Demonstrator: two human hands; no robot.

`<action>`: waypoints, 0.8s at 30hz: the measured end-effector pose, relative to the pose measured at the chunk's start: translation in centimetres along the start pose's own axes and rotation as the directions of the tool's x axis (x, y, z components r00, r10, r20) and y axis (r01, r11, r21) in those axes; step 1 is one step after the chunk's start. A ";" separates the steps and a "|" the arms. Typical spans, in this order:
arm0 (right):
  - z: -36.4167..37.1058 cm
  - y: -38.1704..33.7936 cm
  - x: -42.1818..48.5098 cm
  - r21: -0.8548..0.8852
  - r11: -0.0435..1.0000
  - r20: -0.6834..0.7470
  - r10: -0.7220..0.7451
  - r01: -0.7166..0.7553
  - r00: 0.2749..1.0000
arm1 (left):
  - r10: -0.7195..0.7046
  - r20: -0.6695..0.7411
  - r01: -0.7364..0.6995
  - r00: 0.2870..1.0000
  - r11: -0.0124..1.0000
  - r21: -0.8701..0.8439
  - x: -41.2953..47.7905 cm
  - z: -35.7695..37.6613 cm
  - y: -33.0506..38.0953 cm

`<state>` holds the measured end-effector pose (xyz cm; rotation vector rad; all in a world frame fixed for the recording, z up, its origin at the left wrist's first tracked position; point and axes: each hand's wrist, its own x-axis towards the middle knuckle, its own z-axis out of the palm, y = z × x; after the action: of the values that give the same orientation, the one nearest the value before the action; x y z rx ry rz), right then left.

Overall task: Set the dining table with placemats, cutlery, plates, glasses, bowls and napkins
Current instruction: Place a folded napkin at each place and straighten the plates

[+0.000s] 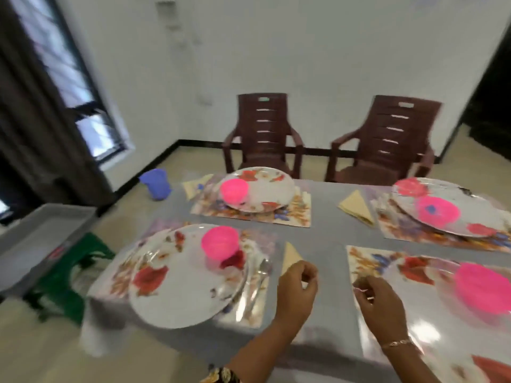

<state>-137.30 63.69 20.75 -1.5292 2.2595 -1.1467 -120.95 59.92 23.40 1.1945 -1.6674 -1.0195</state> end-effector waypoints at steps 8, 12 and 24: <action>14.3 -11.7 -3.4 0.047 0.971 0.199 -0.240 0.235 0.950 | -0.091 -0.042 0.097 0.995 0.980 0.173 0.5 -16.5 -6.9; 20.4 -15.6 -5.3 0.026 0.975 0.291 -0.218 0.220 0.932 | -0.074 -0.028 0.079 0.997 0.927 0.366 0.7 -25.2 -13.0; 24.4 -17.5 -12.2 -0.320 0.834 0.364 -0.331 0.450 0.871 | -0.306 0.462 -0.133 0.832 0.698 0.704 -1.5 -33.3 -21.2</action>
<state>-106.21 59.06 12.75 -2.2377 2.1068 -0.4797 -83.34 51.88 14.48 1.5778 -2.6642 -0.8184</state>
